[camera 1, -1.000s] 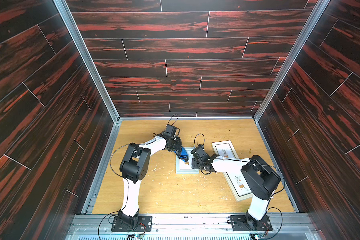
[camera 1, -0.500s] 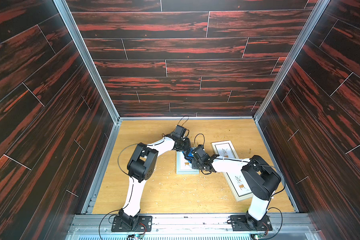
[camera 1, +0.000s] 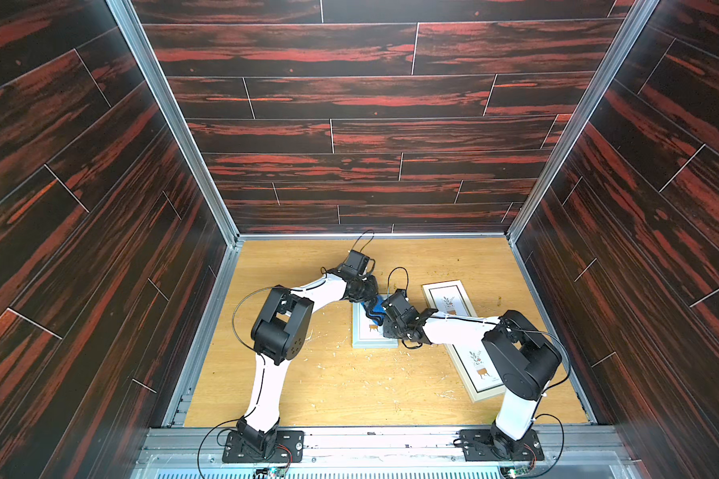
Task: Wipe the picture frame with a cloth
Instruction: Wipe the dirt from the picture frame.
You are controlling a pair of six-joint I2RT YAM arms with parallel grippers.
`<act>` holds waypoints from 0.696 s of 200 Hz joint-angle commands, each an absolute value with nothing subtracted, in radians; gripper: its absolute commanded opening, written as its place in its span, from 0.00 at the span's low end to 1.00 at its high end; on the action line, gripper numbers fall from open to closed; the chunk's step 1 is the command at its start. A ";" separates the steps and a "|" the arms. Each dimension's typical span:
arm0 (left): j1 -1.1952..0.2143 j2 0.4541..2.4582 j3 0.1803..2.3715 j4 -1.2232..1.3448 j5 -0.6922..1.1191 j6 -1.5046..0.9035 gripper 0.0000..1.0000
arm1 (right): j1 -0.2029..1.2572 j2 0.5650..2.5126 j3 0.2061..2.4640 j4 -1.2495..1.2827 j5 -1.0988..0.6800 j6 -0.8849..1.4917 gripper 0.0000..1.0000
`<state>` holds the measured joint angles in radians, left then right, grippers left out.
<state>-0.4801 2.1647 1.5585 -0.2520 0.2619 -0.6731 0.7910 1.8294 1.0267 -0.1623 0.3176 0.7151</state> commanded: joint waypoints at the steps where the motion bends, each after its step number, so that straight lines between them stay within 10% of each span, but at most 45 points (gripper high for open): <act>1: -0.520 2.197 1.592 -0.335 0.195 -0.652 0.00 | 0.802 1.816 1.021 -0.188 0.303 0.713 0.08; 58: -0.548 2.038 1.438 -0.511 0.007 -0.606 0.00 | 0.801 1.818 1.029 -0.216 0.339 0.709 0.08; 139: -0.598 1.855 1.092 -0.360 0.181 -0.726 0.00 | 0.798 1.842 1.040 -0.211 0.325 0.705 0.08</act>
<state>-0.5980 1.8206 1.0966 -0.3023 0.1566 -0.7109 0.8112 1.8301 1.0271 -0.1684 0.2955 0.7063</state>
